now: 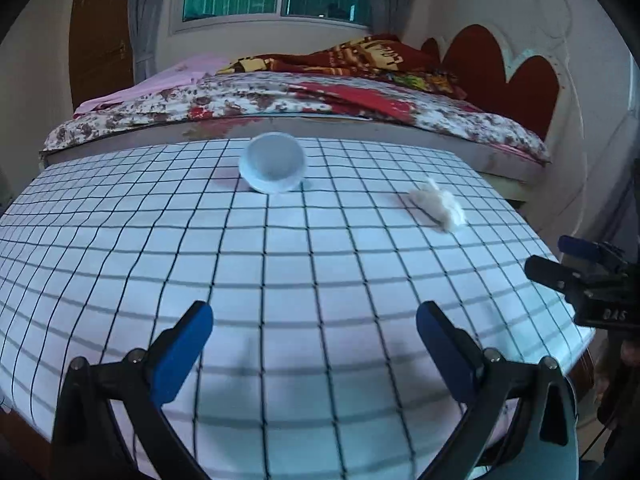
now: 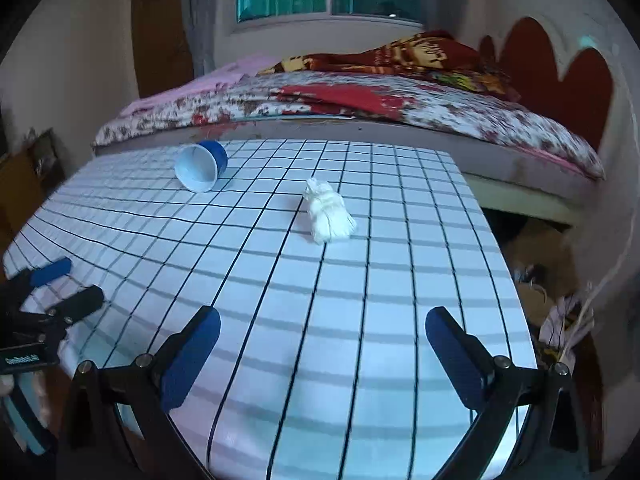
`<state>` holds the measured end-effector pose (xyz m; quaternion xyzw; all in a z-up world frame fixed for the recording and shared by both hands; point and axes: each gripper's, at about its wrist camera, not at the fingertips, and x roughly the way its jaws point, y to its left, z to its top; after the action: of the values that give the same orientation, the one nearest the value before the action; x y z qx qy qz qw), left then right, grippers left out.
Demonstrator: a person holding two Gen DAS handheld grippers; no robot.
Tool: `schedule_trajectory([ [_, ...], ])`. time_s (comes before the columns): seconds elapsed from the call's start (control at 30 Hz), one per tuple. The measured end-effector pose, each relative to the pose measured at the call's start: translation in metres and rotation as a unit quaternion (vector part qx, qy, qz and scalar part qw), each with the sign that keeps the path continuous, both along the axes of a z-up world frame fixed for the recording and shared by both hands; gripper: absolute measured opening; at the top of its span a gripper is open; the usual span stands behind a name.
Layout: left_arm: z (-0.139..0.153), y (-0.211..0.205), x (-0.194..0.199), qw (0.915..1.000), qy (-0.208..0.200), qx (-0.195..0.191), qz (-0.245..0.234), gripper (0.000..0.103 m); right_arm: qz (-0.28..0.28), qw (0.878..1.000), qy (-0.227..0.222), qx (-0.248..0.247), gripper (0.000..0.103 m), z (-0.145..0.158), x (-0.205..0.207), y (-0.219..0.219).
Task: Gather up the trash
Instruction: 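Grasp the white crumpled tissue with the right gripper while the left gripper grasps the blue cup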
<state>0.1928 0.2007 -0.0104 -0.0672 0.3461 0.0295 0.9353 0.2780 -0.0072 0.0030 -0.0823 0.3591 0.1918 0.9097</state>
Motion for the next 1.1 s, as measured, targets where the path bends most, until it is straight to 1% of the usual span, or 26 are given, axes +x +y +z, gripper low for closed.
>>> schedule_trajectory([
  [0.03, -0.001, 0.004, 0.004, 1.0, 0.001, 0.001, 0.001, 0.101, 0.002, 1.0, 0.005, -0.001, 0.103, -0.003, 0.012, 0.005],
  [0.13, -0.006, 0.014, 0.022, 0.9999, 0.007, 0.005, 0.006, 0.101, 0.007, 1.0, 0.017, -0.011, 0.098, -0.014, 0.045, 0.021],
  [0.2, -0.009, 0.022, 0.037, 0.9998, 0.011, 0.006, 0.012, 0.101, 0.01, 0.999, 0.025, -0.018, 0.093, -0.021, 0.069, 0.03],
  [0.27, -0.011, 0.03, 0.047, 0.9998, 0.013, 0.002, 0.014, 0.102, 0.01, 0.999, 0.032, -0.022, 0.088, -0.026, 0.086, 0.034],
  [0.37, -0.013, 0.036, 0.068, 0.9997, 0.015, 0.002, 0.018, 0.102, 0.006, 0.998, 0.048, -0.036, 0.086, -0.037, 0.112, 0.041],
  [0.43, -0.015, 0.038, 0.079, 0.9997, 0.018, 0.005, 0.017, 0.102, 0.006, 0.998, 0.057, -0.038, 0.08, -0.043, 0.123, 0.042],
  [0.47, -0.014, 0.039, 0.085, 0.9996, 0.018, 0.008, 0.018, 0.102, 0.009, 0.997, 0.061, -0.039, 0.071, -0.045, 0.127, 0.044],
  [0.5, -0.013, 0.041, 0.091, 0.9996, 0.015, 0.009, 0.022, 0.102, 0.013, 0.997, 0.067, -0.04, 0.064, -0.048, 0.131, 0.046],
  [0.53, -0.012, 0.043, 0.098, 0.9996, 0.013, 0.008, 0.023, 0.102, 0.017, 0.997, 0.071, -0.04, 0.05, -0.05, 0.135, 0.048],
  [0.57, -0.013, 0.045, 0.103, 0.9996, 0.013, 0.007, 0.025, 0.102, 0.02, 0.996, 0.073, -0.04, 0.042, -0.052, 0.138, 0.051],
  [0.63, -0.013, 0.048, 0.118, 0.9994, 0.015, 0.008, 0.03, 0.102, 0.022, 0.996, 0.07, -0.041, 0.038, -0.053, 0.144, 0.055],
  [0.7, -0.015, 0.05, 0.13, 0.9993, 0.014, 0.01, 0.034, 0.102, 0.022, 0.996, 0.075, -0.031, 0.036, -0.053, 0.153, 0.059],
  [0.77, -0.016, 0.049, 0.144, 0.9993, 0.017, 0.012, 0.032, 0.102, 0.02, 0.997, 0.074, -0.026, 0.036, -0.052, 0.163, 0.065],
  [0.87, -0.017, 0.043, 0.157, 0.9991, 0.015, 0.024, 0.031, 0.102, 0.02, 0.997, 0.071, -0.018, 0.036, -0.049, 0.175, 0.074],
  [1.03, -0.024, 0.039, 0.178, 0.9979, 0.025, 0.047, 0.036, 0.102, 0.015, 0.997, 0.075, -0.011, 0.036, -0.051, 0.195, 0.086],
  [1.1, -0.026, 0.043, 0.183, 0.9981, 0.029, 0.042, 0.035, 0.102, 0.014, 0.997, 0.076, -0.006, 0.036, -0.051, 0.202, 0.088],
])
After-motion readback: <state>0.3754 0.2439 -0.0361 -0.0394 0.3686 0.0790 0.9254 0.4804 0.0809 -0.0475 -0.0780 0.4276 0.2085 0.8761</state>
